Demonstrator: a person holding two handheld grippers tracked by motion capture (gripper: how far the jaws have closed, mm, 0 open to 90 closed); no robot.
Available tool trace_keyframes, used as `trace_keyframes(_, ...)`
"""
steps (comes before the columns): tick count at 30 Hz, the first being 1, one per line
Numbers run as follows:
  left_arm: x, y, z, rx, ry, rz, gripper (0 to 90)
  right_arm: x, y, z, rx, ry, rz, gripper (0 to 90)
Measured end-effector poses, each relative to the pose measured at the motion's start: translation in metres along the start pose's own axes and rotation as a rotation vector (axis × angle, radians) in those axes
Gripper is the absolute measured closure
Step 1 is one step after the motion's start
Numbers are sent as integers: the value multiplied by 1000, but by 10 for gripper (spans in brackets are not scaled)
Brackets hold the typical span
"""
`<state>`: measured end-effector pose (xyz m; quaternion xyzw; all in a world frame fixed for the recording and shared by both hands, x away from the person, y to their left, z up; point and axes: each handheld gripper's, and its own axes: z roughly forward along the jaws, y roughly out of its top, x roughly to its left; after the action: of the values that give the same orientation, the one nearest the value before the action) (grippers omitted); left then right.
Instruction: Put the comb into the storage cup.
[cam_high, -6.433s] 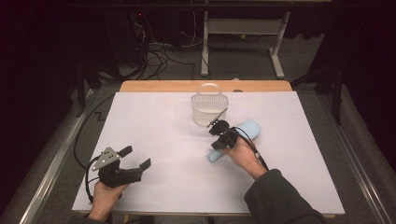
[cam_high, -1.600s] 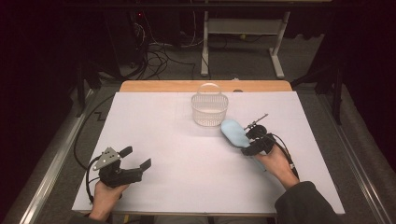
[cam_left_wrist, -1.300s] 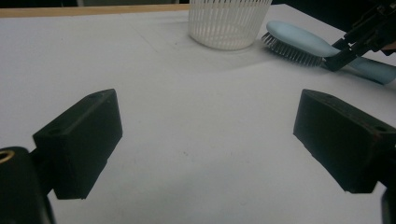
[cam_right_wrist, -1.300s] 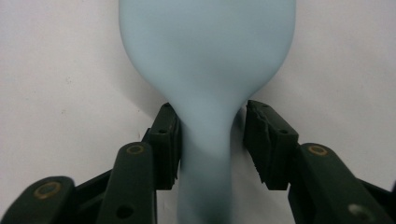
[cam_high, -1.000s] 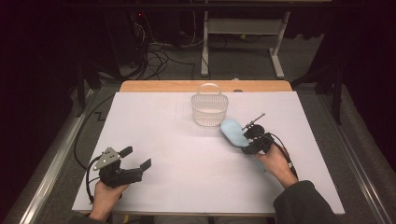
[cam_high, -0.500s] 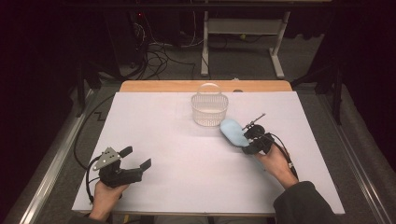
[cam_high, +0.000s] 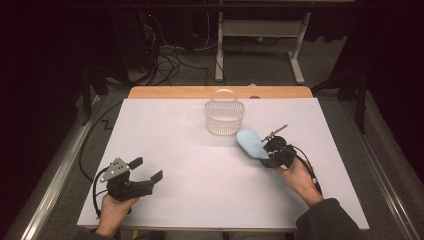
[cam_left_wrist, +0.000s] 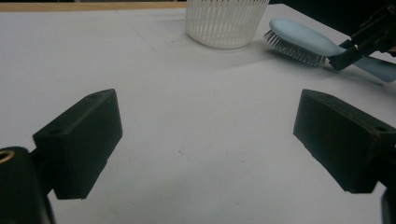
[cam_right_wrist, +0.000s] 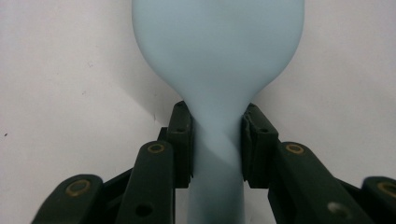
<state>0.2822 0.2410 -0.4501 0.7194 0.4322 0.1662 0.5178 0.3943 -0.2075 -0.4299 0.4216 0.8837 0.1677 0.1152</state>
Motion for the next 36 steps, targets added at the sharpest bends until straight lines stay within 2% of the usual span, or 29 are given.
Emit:
trace_keyframes(5, 0, 0, 0, 6, -3, -12, 70, 2, -5, -8, -20, 8, -5, 699)
trace_keyframes(11, -1, 1, 1, 11, 8, -3, 70, 6, -14, -16, -43, 30, -18, 699)
trace_keyframes(12, -1, 1, 1, 12, 7, -3, 70, 7, -16, -18, -45, 32, -7, 699)
trace_keyframes(17, -2, 2, 1, 15, 15, 4, 70, 8, -28, -25, -87, 44, -15, 699)
trace_keyframes(20, -2, 3, 0, 8, 38, 9, 70, 9, -35, -30, -108, 50, -16, 699)
trace_keyframes(27, -2, 6, -1, -11, 68, -14, 70, 11, -49, -39, -167, 72, -8, 699)
trace_keyframes(34, -8, 9, -1, -17, 75, 8, 70, 14, -58, -43, -220, 88, 6, 698)
trace_keyframes(36, -10, 11, -2, -24, 74, 15, 70, 15, -60, -44, -240, 97, -3, 699)
